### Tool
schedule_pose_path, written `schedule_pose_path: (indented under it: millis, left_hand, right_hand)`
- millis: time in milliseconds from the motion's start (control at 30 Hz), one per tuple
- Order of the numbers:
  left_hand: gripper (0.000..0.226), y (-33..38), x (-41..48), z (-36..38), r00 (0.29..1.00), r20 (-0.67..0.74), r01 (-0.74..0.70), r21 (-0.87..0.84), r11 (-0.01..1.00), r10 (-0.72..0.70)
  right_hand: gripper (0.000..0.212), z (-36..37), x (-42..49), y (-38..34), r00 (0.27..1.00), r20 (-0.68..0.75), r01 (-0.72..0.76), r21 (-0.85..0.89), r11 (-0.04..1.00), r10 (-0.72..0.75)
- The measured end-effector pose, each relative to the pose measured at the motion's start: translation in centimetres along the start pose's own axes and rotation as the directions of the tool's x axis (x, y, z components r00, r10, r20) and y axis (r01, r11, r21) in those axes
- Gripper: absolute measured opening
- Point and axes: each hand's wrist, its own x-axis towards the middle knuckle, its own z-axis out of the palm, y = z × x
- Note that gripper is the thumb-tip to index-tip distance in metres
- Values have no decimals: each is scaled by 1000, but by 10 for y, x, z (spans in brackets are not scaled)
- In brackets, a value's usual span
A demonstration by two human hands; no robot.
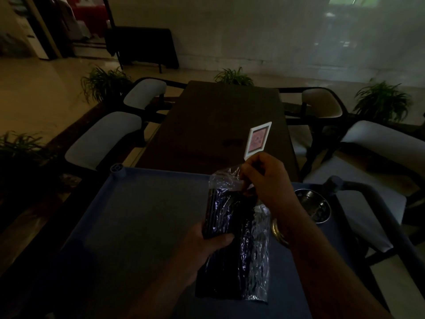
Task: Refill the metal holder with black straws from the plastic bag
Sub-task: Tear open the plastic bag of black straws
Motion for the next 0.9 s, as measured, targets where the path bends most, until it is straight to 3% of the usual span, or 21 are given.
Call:
schedule_pose_path:
  millis: [133, 300, 433, 600, 900]
  left_hand:
    - [34, 1, 0, 2, 997, 62, 35, 9, 999, -35]
    - [55, 0, 3, 4, 995, 76, 57, -1, 998, -57]
    - [57, -1, 4, 4, 994, 90, 66, -14, 998, -64]
    - [63, -1, 3, 1, 991, 103, 91, -15, 996, -89]
    - [58, 1, 2, -3, 990, 96, 106, -22, 994, -103]
  right_hand:
    - [7, -10, 8, 4, 1000, -25, 8, -36, 999, -9]
    - [10, -16, 13, 4, 998, -33, 54, -132, 990, -59]
    - [15, -18, 18, 7, 997, -40, 64, -164, 984, -71]
    - [4, -17, 27, 8, 995, -50, 78, -226, 971, -91]
    - [5, -16, 45, -6, 981, 96, 190, -370, 910, -166]
